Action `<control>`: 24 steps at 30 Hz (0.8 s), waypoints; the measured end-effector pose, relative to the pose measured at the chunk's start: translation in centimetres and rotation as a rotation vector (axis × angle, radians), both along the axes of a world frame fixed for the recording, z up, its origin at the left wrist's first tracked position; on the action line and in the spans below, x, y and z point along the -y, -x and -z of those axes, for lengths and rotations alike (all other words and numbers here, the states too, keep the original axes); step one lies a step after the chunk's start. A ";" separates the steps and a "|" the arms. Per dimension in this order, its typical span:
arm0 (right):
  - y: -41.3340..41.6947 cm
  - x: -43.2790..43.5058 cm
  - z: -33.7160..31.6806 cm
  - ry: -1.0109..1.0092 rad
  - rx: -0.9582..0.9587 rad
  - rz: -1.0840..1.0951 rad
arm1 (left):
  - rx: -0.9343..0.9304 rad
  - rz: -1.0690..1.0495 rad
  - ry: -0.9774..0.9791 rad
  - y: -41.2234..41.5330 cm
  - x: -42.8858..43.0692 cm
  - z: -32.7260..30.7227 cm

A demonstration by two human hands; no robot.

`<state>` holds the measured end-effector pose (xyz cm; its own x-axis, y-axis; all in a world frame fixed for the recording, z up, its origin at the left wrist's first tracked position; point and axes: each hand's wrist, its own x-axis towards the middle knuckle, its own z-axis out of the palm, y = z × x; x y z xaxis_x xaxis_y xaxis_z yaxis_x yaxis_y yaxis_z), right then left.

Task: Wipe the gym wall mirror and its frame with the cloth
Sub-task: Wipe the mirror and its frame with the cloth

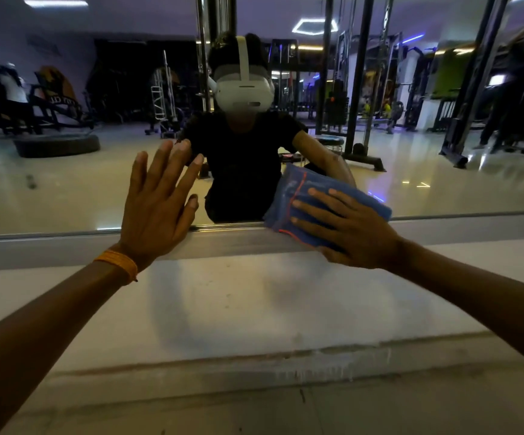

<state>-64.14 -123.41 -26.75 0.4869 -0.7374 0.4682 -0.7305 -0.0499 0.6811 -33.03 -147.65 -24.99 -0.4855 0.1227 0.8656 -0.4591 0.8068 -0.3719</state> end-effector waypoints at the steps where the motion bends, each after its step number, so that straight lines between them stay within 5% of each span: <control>1: 2.3 -2.0 -0.1 0.011 -0.004 0.029 | -0.002 0.003 -0.007 0.2 -0.1 0.1; 5: 6.6 -7.0 -0.8 0.014 0.039 0.147 | -0.043 -0.044 -0.033 1.4 -0.6 0.4; 12: 0.4 -0.7 1.5 0.018 0.131 0.038 | 0.015 -0.034 0.026 7.4 -4.2 -1.2; 20: 13.0 -12.0 -0.9 -0.025 0.055 0.147 | -0.014 -0.024 -0.024 9.6 -6.9 -0.7; 24: 10.6 -9.2 1.3 0.074 0.131 0.108 | -0.026 -0.079 -0.020 12.3 -9.2 -2.1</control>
<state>-74.71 -114.21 -28.00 0.3377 -0.7432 0.5776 -0.8117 0.0808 0.5785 -45.35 -138.45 -22.85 -0.4706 0.0672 0.8798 -0.5307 0.7750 -0.3431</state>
